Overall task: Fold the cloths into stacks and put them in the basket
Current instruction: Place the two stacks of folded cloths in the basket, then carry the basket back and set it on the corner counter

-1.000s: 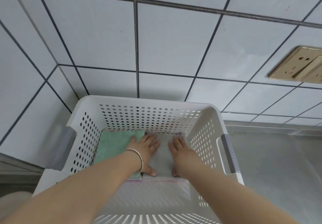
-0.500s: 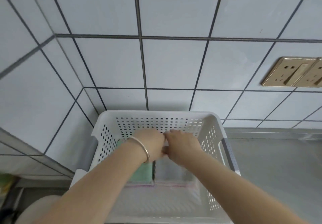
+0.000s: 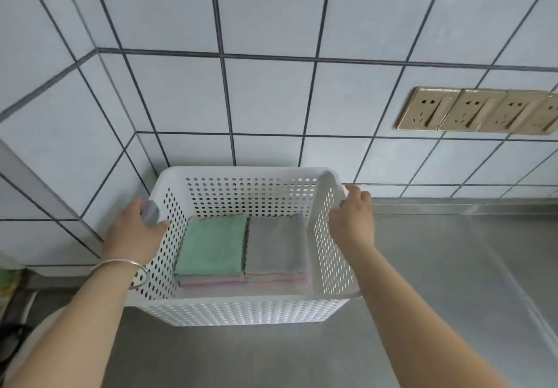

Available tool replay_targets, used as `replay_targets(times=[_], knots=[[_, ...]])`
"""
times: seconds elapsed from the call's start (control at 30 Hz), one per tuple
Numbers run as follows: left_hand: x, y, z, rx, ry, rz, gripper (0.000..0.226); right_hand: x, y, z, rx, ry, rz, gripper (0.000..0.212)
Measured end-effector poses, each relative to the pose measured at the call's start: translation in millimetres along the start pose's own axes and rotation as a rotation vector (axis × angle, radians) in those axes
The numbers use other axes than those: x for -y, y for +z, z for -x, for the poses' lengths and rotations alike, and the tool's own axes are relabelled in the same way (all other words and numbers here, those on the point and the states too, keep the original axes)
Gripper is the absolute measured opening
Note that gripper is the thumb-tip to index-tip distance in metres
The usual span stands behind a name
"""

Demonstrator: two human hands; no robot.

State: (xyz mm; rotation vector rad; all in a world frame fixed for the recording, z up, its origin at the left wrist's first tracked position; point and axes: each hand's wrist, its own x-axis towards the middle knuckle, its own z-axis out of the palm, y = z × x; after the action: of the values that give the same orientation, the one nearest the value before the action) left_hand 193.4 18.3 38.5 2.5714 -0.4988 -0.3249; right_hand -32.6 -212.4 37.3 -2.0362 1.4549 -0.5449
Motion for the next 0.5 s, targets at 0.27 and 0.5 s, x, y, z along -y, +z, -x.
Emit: replay_targets(times=[0.27,0.5], knots=[[-3.7,-2.5,-17.3,0.188,-0.164,0.494,0.016,-8.5,-4.8,-14.5,0.242,0.241,-0.212,0.026],[0.9,-5.7,-1.5,0.264,-0.065,0.466,0.036,-22.5,-14.4,-8.1,0.347,0.252,-0.267,0.025]])
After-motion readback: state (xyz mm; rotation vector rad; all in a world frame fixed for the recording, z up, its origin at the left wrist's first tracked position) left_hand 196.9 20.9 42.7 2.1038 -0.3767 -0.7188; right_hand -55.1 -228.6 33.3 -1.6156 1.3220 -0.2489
